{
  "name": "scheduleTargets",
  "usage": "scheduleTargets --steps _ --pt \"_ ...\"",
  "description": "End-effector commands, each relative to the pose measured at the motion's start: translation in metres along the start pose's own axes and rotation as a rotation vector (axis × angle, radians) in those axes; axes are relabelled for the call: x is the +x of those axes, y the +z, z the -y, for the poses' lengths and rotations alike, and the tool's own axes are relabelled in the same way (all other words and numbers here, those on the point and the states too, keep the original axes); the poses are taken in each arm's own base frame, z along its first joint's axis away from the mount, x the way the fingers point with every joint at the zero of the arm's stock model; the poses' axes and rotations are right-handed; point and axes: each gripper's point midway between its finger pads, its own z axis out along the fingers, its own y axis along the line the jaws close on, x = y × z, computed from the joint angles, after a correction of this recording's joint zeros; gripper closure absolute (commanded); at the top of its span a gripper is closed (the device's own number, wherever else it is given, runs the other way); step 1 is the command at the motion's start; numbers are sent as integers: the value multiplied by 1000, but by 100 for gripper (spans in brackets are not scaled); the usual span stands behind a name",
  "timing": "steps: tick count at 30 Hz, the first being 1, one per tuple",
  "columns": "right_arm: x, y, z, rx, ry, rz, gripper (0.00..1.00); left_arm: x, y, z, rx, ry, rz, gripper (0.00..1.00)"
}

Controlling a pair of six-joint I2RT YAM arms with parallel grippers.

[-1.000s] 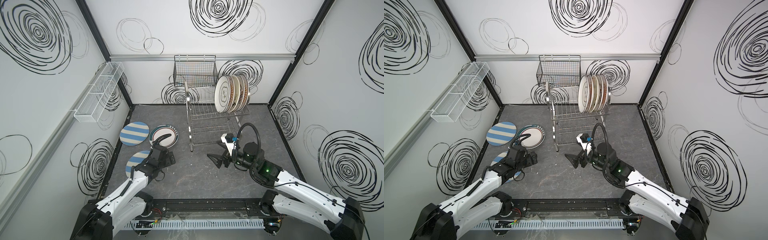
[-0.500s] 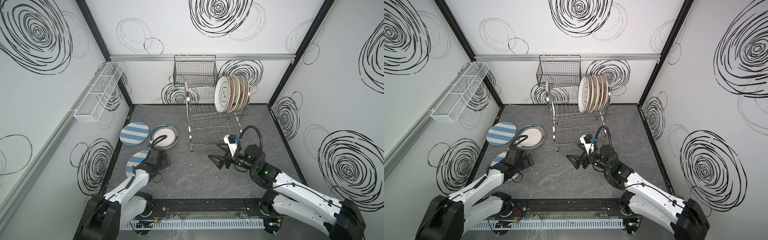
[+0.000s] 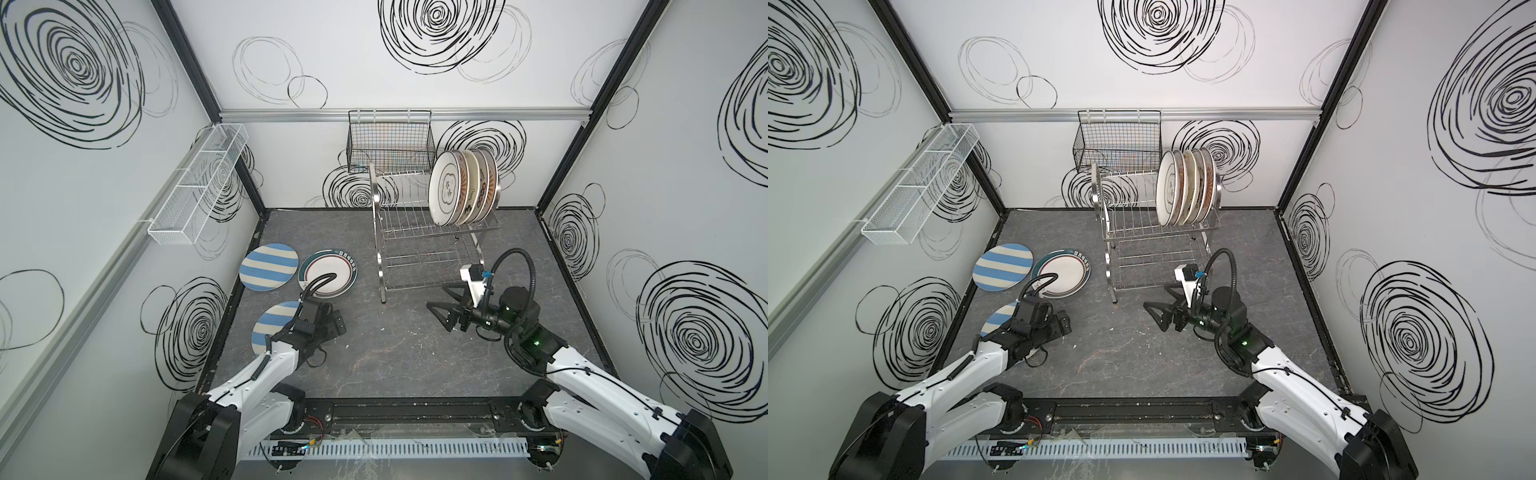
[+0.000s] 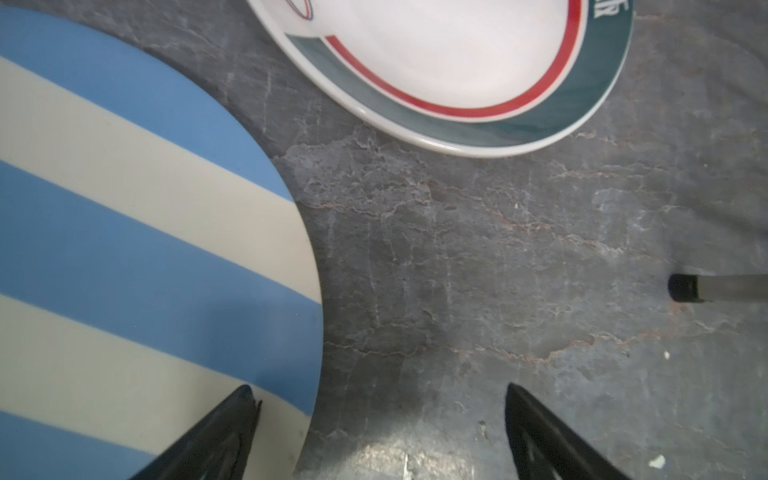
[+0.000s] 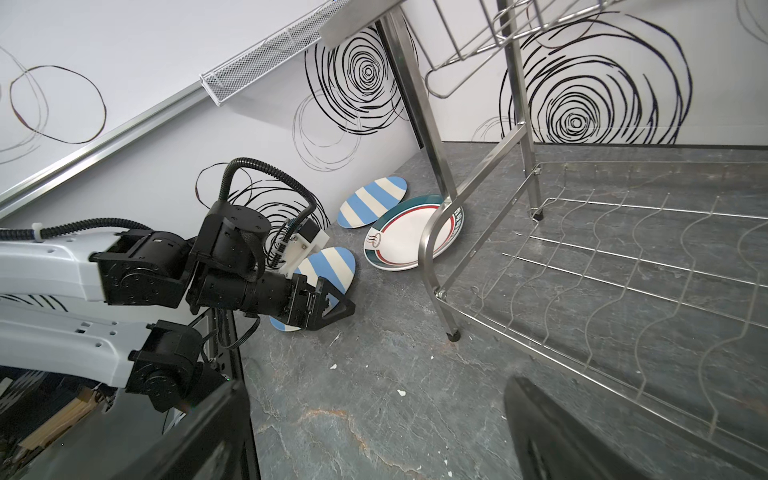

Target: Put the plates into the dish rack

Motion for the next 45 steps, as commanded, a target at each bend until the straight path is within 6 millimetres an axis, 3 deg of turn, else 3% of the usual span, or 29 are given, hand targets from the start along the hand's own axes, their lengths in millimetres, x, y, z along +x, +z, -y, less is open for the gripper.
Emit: scheduleTargets --steps 1,9,20,23,27,31,34,37,45 --pt "-4 -3 -3 -22 10 13 0 15 1 15 58 5 -68 4" --pt "-2 -7 18 63 70 -8 0 32 -3 51 179 25 -111 4" --pt "16 -5 33 82 142 -113 0 60 -25 143 430 87 -163 4" --pt "24 -2 38 83 144 -151 0 62 -32 163 428 169 -161 4" --pt "36 2 43 101 140 -211 0 22 -29 141 281 228 -53 4" --pt "43 3 39 88 158 -212 0 -38 -19 95 186 122 75 4" --pt "46 4 34 81 167 -196 0 -64 -8 56 88 71 127 4" --pt "52 7 27 68 171 -212 0 -76 4 29 7 41 133 4" --pt "70 17 15 52 182 -251 0 -75 19 0 -38 -14 116 4"
